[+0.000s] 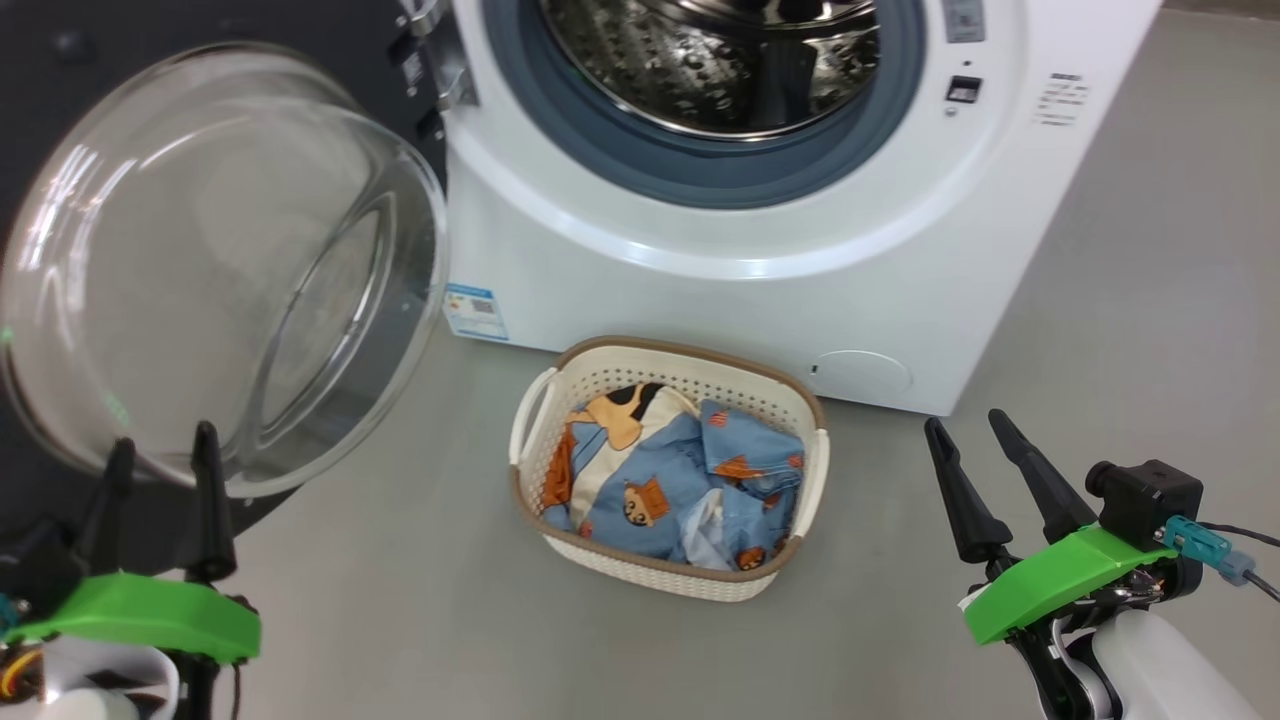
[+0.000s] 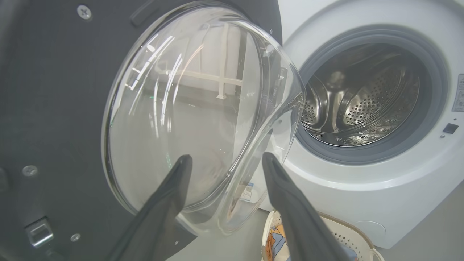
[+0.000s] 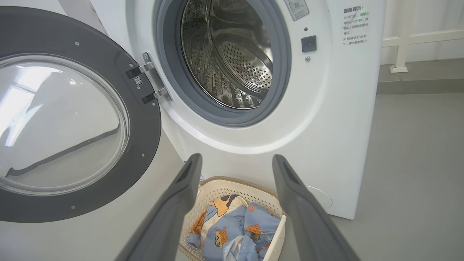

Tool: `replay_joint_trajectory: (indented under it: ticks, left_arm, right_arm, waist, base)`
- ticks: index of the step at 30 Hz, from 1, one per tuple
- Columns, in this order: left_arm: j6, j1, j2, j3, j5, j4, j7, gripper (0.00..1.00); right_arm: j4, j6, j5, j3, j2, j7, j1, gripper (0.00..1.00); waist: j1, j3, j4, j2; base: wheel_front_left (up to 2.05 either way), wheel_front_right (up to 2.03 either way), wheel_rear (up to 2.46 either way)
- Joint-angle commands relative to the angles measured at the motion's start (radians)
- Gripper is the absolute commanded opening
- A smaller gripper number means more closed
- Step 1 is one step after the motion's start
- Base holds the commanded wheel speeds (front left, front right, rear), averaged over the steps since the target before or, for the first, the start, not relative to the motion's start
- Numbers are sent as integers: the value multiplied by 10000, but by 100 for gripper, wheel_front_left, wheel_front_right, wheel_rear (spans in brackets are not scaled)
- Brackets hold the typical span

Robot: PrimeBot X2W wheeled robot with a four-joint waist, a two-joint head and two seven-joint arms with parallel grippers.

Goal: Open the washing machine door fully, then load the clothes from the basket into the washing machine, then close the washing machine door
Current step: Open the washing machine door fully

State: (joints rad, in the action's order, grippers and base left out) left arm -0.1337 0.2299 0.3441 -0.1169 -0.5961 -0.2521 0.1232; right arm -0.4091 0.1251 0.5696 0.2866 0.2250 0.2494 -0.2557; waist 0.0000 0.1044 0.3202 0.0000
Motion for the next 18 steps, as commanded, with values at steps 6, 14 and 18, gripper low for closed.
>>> replay_joint_trajectory:
  ticks: [6, 14, 18]
  left_arm:
    - [-242, -338, 58, 102, 144, 1031, 75, 100]
    - [-186, -693, -214, -166, 227, 1162, 517, 100]
    - [-171, -802, -316, -193, 231, 1104, 734, 100]
  right_arm:
    - [370, 56, -51, 211, 187, 124, 6, 100]
    - [465, 56, -157, 229, 337, 124, 7, 100]
    - [513, 56, -201, 237, 377, 124, -32, 100]
  waist:
    - [0, -332, -848, 0]
    - [0, -537, -1904, 0]
    - [0, -598, -2399, 0]
  base:
    - [0, 0, 0]
    - [0, 0, 0]
    - [0, 0, 0]
